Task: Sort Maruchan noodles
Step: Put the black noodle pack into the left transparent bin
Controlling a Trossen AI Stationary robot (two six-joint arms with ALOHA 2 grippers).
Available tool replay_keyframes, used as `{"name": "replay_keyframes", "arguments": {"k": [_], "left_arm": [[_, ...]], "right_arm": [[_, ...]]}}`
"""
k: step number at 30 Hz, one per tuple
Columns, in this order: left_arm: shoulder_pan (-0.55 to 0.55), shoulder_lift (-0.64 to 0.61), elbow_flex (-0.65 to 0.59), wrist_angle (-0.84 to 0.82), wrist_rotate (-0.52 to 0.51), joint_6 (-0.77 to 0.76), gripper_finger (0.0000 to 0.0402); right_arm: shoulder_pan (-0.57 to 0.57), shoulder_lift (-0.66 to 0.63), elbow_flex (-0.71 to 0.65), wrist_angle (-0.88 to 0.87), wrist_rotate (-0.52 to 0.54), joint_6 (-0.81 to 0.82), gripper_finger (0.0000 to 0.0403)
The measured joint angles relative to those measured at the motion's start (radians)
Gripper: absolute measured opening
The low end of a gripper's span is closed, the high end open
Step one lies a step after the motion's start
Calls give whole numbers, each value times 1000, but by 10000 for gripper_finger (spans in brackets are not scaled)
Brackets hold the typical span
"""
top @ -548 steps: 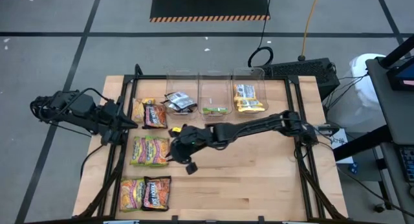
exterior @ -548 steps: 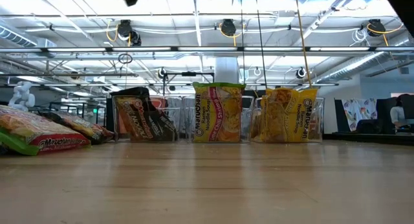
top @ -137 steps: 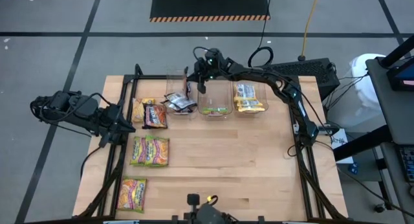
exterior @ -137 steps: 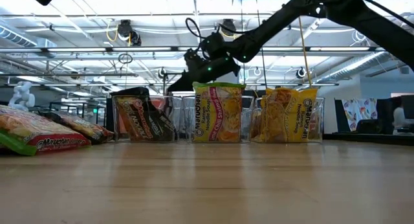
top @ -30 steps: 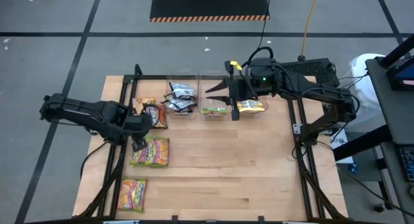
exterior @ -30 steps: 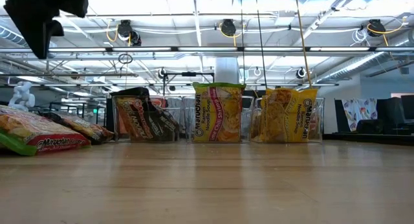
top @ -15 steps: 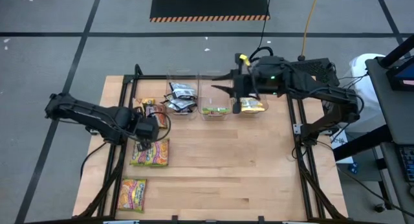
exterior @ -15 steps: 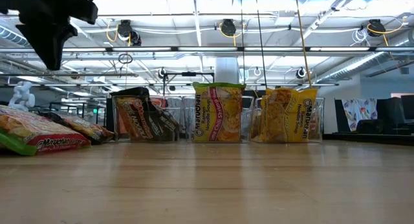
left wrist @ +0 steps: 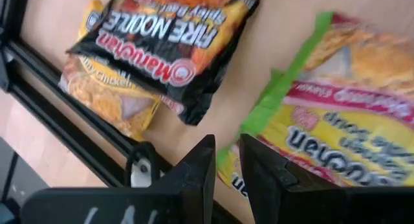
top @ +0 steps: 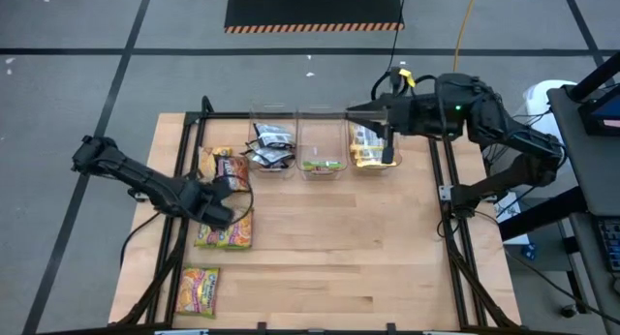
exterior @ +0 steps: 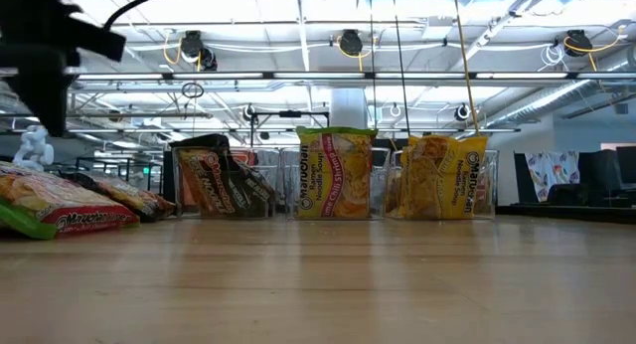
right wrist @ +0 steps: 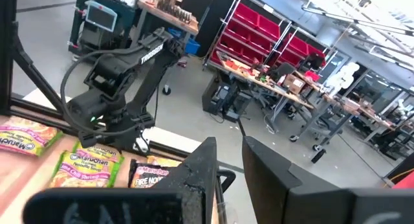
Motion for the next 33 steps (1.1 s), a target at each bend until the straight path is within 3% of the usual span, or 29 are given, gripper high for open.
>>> {"name": "replay_keyframes", "arguments": {"k": [6,15,33], "left_arm": [[-106,0,-68,86,-103,-22,79],[-242,12,-120,160,-144,44,79],[-231,295,-129,137,-265,115,79]], "right_arm": [[0,-12,0,-7,0,-3,68],[0,-3,0,-36,0,-48,68],[0,-3,0,-30,0,-90,68]]}}
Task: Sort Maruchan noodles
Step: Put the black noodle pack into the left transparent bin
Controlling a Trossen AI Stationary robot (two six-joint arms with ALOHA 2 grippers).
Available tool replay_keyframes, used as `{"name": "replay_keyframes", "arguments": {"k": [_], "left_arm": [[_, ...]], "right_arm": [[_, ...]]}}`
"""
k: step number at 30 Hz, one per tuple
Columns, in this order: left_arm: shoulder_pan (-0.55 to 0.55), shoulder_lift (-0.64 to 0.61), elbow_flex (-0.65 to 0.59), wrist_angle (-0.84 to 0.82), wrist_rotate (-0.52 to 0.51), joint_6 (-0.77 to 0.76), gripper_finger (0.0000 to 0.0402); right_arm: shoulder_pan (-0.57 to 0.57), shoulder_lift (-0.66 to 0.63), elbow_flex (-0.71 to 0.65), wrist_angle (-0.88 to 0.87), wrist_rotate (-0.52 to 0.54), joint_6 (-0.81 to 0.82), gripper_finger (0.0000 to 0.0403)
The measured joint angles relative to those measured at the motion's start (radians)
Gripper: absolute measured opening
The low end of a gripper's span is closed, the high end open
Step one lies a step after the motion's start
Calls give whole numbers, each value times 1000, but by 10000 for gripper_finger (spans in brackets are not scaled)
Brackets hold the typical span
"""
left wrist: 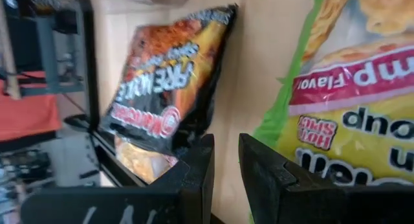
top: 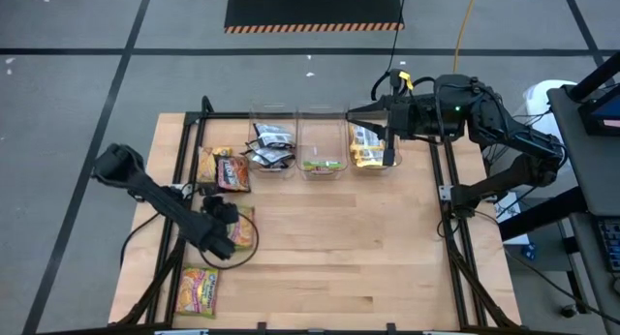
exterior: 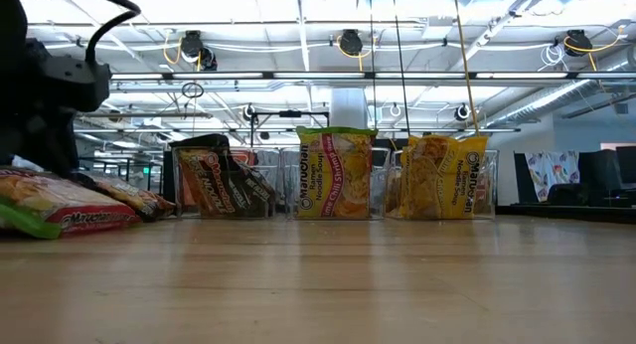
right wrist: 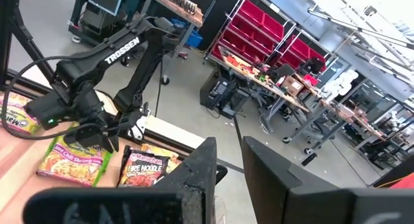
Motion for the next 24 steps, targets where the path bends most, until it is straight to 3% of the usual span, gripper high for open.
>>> {"name": "replay_keyframes", "arguments": {"k": [10,24], "left_arm": [[6,14,-2,-1,-30,24,79],[117,14,-47,4,13,12,79]], "right_arm": [[0,0,0,0,0,0,68],[0,0,0,0,0,0,68]]}}
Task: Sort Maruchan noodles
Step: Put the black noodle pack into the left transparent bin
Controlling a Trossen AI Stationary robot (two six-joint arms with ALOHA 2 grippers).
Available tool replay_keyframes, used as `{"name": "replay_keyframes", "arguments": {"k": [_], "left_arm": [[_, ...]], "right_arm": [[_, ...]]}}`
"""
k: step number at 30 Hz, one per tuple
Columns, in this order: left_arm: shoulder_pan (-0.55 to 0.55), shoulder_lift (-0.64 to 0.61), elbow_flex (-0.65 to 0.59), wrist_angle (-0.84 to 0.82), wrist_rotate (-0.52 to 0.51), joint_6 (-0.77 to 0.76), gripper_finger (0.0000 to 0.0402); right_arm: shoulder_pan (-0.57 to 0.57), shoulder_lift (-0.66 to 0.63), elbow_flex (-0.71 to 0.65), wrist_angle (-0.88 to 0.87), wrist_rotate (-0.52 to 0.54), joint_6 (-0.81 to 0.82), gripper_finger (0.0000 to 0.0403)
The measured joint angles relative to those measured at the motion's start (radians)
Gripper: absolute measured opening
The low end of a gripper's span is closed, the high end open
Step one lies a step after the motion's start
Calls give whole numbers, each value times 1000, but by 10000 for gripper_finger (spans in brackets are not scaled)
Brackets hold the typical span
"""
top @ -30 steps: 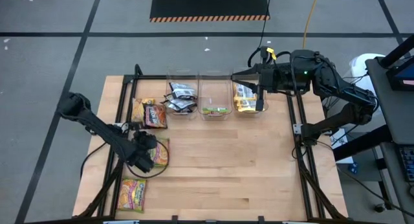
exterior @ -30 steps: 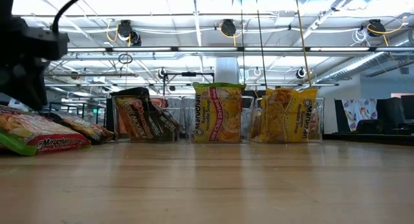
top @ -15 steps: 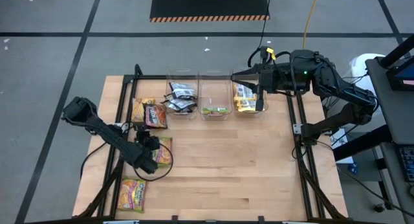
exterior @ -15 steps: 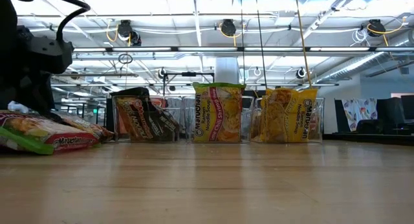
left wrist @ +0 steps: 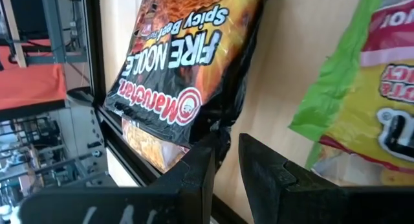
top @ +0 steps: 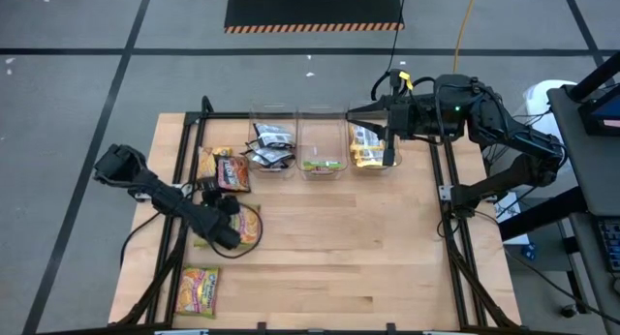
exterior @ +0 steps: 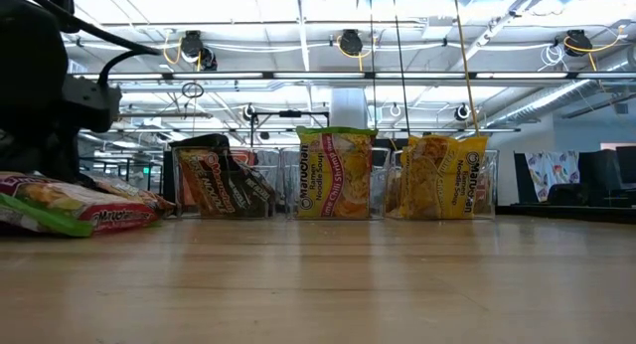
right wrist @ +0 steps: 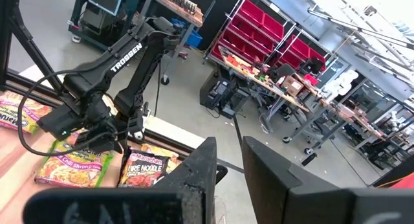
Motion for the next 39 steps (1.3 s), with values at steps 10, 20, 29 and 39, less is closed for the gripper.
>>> {"name": "replay_keyframes", "arguments": {"k": [10,20,29,39], "left_arm": [[104,0,0,3,0,-1,79],[222,0,0,17,0,2,79],[277,0,0,98,22,76,10],[282,-1,2,115,98,64,3]], "right_arm": [[0,0,0,0,0,0,68],[0,0,0,-16,0,0,68],[0,0,0,-24,0,0,68],[0,0,0,-23,0,0,68]]}}
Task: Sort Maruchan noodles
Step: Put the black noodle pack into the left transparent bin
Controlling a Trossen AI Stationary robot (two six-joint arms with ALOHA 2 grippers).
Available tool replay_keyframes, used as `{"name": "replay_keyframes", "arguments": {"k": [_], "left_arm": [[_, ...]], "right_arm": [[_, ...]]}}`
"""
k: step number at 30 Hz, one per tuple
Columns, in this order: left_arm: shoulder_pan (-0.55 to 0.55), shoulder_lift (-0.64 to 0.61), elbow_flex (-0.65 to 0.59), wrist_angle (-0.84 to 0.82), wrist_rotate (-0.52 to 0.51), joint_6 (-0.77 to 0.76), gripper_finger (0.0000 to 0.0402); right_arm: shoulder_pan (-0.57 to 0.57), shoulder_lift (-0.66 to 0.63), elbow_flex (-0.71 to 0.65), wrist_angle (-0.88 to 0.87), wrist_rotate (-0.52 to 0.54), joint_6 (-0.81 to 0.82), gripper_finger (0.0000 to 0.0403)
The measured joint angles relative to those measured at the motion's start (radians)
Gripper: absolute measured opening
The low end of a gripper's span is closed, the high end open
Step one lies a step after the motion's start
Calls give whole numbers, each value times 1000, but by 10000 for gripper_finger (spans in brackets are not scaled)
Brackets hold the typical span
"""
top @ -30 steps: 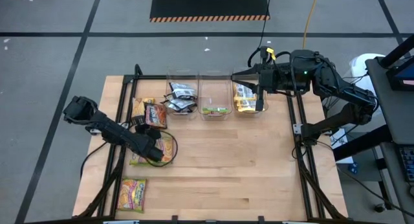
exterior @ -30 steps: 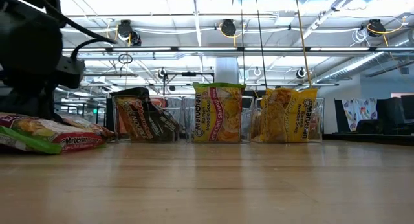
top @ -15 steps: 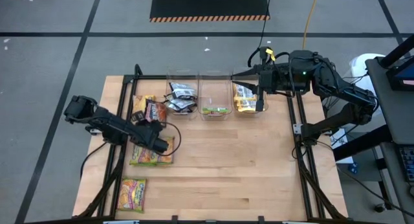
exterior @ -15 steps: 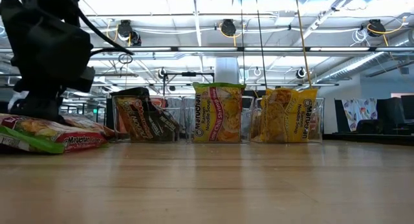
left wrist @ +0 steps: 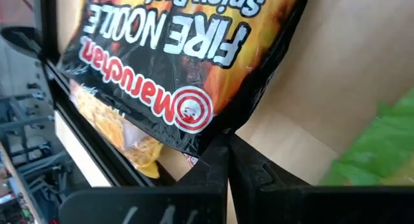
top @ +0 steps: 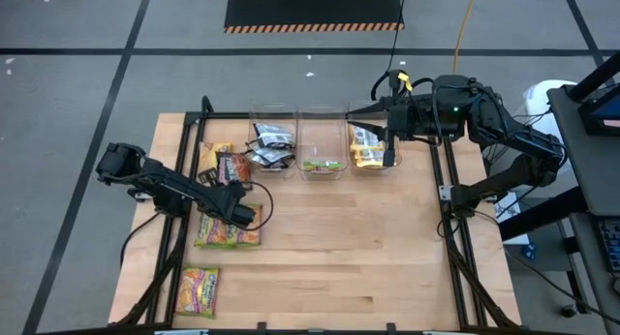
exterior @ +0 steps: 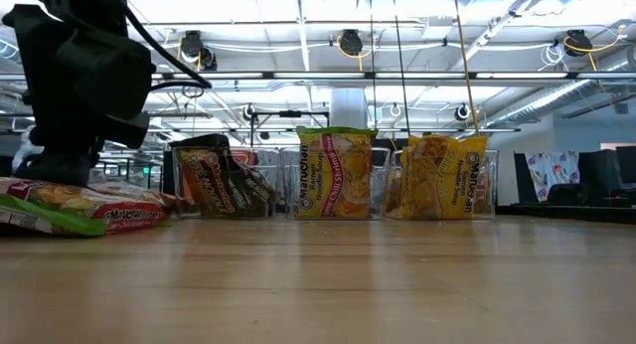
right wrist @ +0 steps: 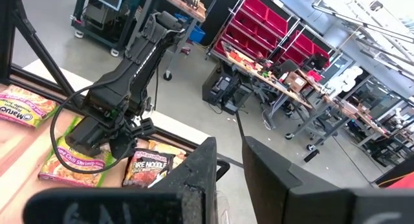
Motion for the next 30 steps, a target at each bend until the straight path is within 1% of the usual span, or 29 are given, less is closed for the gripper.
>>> {"name": "replay_keyframes", "arguments": {"k": [6,13,19,24,30], "left_arm": [[-3,0,52,-83,1,-28,2],[-3,-4,144,-220,-26,-73,1],[-3,-4,231,-334,-29,-112,1],[-3,-4,309,-450,-67,-166,0],[-3,-28,380,-454,-98,-181,0]], "right_arm": [[0,0,0,0,0,5,68],[0,0,0,0,0,7,68],[0,0,0,0,0,7,68],[0,0,0,0,0,7,68],[0,0,0,1,0,7,68]]}}
